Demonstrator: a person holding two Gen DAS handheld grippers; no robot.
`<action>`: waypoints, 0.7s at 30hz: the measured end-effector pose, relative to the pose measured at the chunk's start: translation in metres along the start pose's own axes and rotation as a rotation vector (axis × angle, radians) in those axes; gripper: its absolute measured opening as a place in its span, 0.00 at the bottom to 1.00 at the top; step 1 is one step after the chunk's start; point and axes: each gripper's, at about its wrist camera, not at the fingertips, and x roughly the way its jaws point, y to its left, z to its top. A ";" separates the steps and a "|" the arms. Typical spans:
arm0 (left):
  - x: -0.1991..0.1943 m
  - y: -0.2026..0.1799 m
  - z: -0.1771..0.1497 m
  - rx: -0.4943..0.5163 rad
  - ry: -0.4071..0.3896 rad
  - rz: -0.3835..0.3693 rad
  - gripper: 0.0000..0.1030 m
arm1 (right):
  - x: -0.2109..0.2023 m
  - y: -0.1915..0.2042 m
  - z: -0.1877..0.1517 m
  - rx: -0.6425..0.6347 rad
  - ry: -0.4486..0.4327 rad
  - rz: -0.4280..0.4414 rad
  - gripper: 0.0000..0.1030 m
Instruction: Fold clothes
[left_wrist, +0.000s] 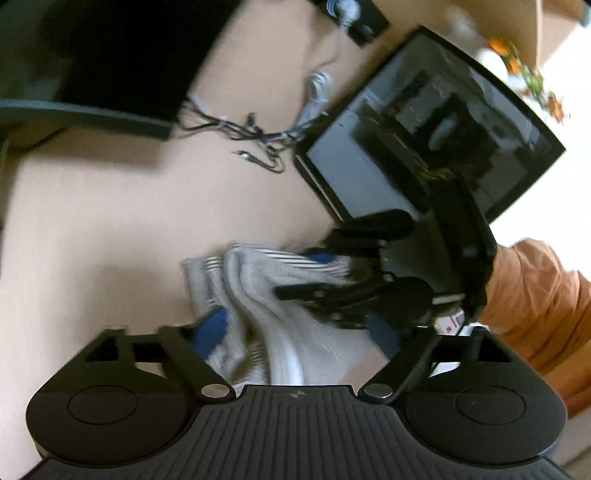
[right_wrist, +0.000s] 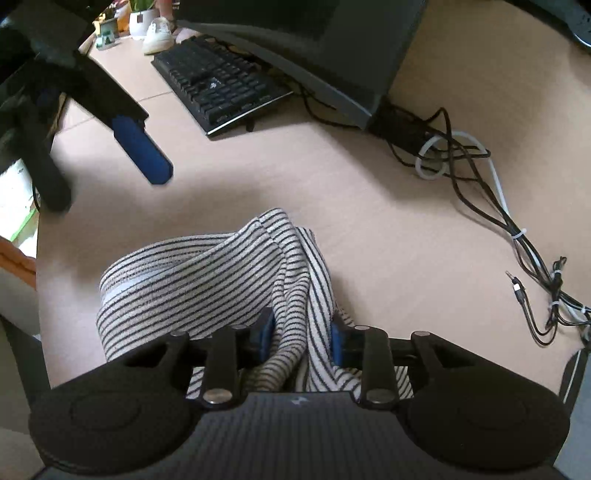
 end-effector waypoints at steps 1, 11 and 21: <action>0.013 -0.005 0.000 0.019 0.025 0.032 0.92 | 0.001 -0.001 0.001 0.010 -0.006 -0.014 0.31; 0.065 0.000 -0.010 0.031 0.138 0.188 0.63 | -0.116 0.018 -0.035 0.257 -0.326 -0.342 0.36; 0.078 0.012 -0.009 -0.056 0.143 0.207 0.69 | -0.032 0.008 -0.062 0.557 -0.226 -0.327 0.21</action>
